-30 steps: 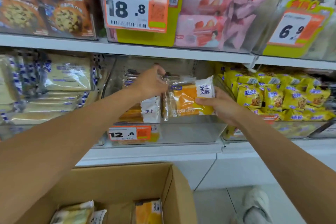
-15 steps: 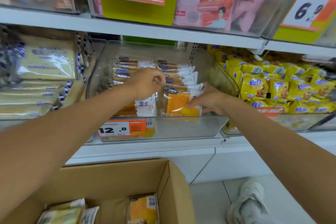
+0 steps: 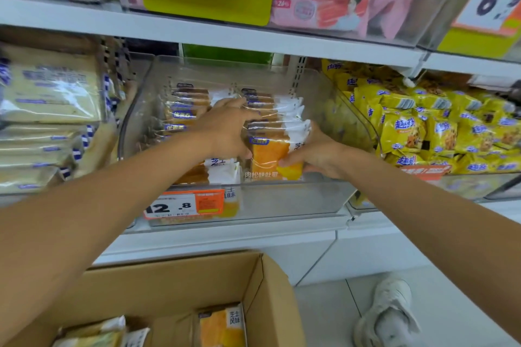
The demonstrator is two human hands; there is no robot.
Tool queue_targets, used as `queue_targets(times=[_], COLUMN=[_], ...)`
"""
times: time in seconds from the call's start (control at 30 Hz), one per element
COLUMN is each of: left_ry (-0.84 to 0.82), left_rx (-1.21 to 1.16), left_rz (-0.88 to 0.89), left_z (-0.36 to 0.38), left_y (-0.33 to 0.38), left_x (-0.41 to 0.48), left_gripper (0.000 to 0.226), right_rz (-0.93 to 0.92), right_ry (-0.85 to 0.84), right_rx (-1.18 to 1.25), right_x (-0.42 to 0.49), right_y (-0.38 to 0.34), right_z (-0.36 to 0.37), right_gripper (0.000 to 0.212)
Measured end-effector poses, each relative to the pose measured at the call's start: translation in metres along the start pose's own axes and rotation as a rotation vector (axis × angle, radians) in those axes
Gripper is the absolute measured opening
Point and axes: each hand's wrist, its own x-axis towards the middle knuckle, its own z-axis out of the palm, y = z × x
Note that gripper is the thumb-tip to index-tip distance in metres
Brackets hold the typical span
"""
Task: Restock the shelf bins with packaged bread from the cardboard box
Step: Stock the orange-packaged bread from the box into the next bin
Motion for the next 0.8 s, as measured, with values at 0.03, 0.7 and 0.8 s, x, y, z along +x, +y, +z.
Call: queue_targets(times=[0.03,0.7,0.8], left_ry=[0.024,-0.057,-0.042], left_rx=[-0.005,0.002,-0.025], left_rz=[0.014,0.066,0.069], left_z=[0.003,0.009,0.011], left_y=[0.0,-0.023,-0.024], left_x=[-0.002,-0.01,-0.01], left_gripper=[0.09,0.09,0.088], right_rz=[0.001,-0.015,-0.055], right_ry=[-0.041,-0.026,-0.019], right_rx=[0.017,0.32,0.369], right_x=[-0.002,0.022,0.028], right_y=[0.001,-0.017,-0.008], right_z=[-0.002,0.009,0.009], right_gripper=[0.09,0.115,0.112])
